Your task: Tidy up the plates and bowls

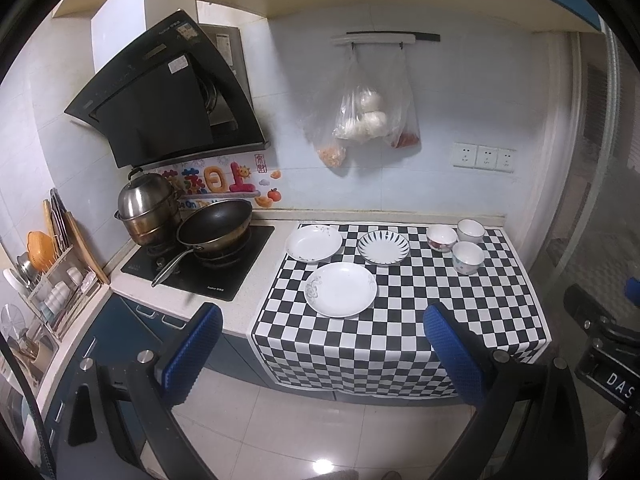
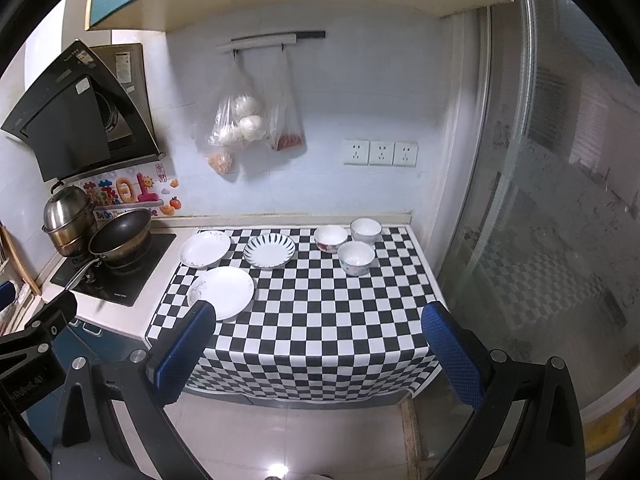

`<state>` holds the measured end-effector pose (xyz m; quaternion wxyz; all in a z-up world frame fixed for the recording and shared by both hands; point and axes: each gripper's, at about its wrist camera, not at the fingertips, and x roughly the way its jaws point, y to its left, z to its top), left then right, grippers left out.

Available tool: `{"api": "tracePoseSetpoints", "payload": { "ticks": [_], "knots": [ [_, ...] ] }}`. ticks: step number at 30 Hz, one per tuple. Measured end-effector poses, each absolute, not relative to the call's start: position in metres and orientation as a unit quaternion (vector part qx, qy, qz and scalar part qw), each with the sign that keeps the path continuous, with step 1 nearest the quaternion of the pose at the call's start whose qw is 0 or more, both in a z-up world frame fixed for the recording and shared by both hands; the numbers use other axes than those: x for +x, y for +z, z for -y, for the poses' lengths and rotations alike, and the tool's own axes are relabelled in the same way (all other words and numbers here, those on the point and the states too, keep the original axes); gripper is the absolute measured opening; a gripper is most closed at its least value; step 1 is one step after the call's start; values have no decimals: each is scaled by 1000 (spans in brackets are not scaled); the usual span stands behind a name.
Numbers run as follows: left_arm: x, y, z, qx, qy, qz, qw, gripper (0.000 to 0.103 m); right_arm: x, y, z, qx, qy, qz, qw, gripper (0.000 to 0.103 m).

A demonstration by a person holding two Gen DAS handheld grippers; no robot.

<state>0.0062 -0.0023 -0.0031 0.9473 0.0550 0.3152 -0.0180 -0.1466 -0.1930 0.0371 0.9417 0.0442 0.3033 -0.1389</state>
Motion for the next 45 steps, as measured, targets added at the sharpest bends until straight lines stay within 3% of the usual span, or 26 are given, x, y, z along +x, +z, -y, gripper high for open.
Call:
{"api": "tracePoseSetpoints", "payload": {
  "ticks": [16,28,37,45],
  "knots": [
    [134,-91,21,56,40,-389,919,103,-21,-67,233,62,-106,-381,917,103],
    [283,-161,5,60,6,-447,892,103,148,-154,218,57,-119,-442,887,103],
    [411,-255,-22,70,-52,-545,834,102,284,-260,208,144,-49,-526,837,103],
    [477,-353,-44,51,-87,-650,753,87,370,-360,207,179,-28,-613,769,103]
  ]
}}
